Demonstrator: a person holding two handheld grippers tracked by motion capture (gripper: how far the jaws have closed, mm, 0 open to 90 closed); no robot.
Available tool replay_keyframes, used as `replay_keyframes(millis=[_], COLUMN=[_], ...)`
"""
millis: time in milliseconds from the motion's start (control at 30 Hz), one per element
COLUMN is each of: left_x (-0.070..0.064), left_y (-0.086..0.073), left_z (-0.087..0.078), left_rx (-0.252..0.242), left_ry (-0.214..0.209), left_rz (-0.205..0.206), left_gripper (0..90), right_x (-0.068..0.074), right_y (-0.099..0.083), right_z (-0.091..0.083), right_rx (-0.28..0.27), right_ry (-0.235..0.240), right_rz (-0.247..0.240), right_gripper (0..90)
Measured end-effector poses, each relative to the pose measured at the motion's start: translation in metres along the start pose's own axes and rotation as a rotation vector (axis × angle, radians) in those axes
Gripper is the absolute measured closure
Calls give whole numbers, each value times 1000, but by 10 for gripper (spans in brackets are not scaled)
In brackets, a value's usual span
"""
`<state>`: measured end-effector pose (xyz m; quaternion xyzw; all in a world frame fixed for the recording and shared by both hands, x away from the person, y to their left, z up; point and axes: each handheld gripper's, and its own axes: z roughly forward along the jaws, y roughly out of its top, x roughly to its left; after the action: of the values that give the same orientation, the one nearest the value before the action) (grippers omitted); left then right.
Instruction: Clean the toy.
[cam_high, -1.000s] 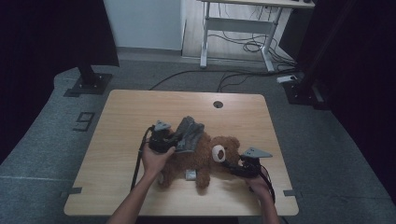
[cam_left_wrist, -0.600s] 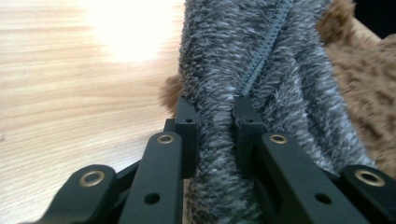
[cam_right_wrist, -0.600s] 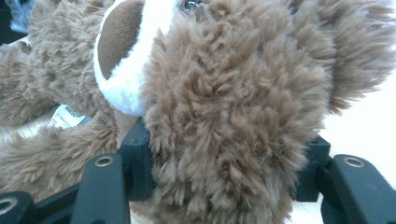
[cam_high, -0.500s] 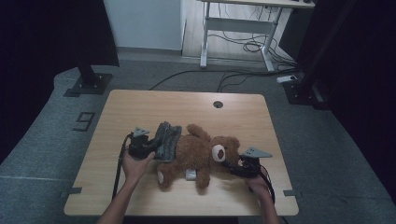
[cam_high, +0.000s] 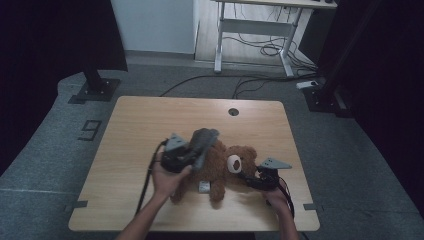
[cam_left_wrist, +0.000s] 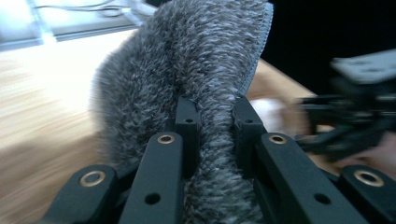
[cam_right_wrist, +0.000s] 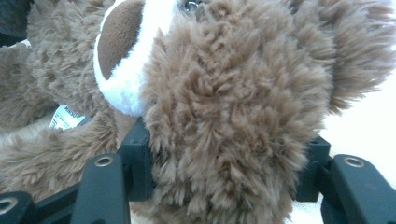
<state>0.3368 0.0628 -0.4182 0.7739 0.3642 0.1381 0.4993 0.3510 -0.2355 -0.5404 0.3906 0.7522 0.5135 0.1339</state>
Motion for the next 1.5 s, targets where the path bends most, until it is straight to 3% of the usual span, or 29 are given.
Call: replay_keyframes(millis=[167, 200, 233, 300, 367, 400, 633, 667, 700, 733, 867, 967, 1133, 1167, 1233, 1267, 1300, 1500], left_x=[-55, -69, -69, -76, -72, -72, -54, -48, -48, -44, -12, 16, 44, 56, 62, 73, 73, 100], left_y=[10, 10, 10, 7, -5, -5, -12, -14, -14, -15, -26, -37, -46, -52, -56, -67, -67, -102], left_z=[57, 76, 76, 99, 115, 115, 94, 84, 84, 78, 58, 39, 9, 0, -4, -10, -10, -14], left_rx=[51, 81, 81, 127, 159, 159, 111, 84, 84, 70, 80, 46, 12, 13, 18, 41, 41, 136], left_ry=[-97, -103, -103, -93, -71, -71, -74, -50, -50, -24, 52, 21, 66, 96, 115, 152, 152, 192], left_rz=[59, 80, 80, 86, 83, 83, 49, 42, 42, 41, -5, -106, -149, -167, -175, -190, -190, -253], left_gripper=[762, 762, 761, 761, 763, 764, 771, 771, 771, 771, 769, 769, 767, 765, 765, 765, 764, 765], right_x=[0, 0, 0, 0, 0, 0, 1, 1, 1, 1, -1, -2, -2, -2, -2, -3, -3, -3], right_y=[0, 0, 0, 0, -1, -1, -1, -1, -1, -1, -1, -1, -2, -2, -2, -2, -2, -2], right_z=[0, 0, 0, -1, 0, 0, 2, 2, 2, 2, 1, 1, 1, 1, 1, 1, 1, 1], right_rx=[0, 3, 3, 2, 3, 3, -2, -3, -3, -4, -3, -9, -10, -10, -10, -11, -11, -14], right_ry=[1, 3, 3, 5, -1, -1, -4, -5, -5, -5, 3, 11, 11, 12, 13, 15, 15, 15], right_rz=[0, -1, -1, 1, 5, 5, 1, -4, -4, -3, 8, 13, 18, 19, 21, 23, 23, 29], right_gripper=[396, 396, 396, 396, 396, 396, 396, 396, 396, 396, 396, 395, 393, 393, 393, 393, 393, 393])
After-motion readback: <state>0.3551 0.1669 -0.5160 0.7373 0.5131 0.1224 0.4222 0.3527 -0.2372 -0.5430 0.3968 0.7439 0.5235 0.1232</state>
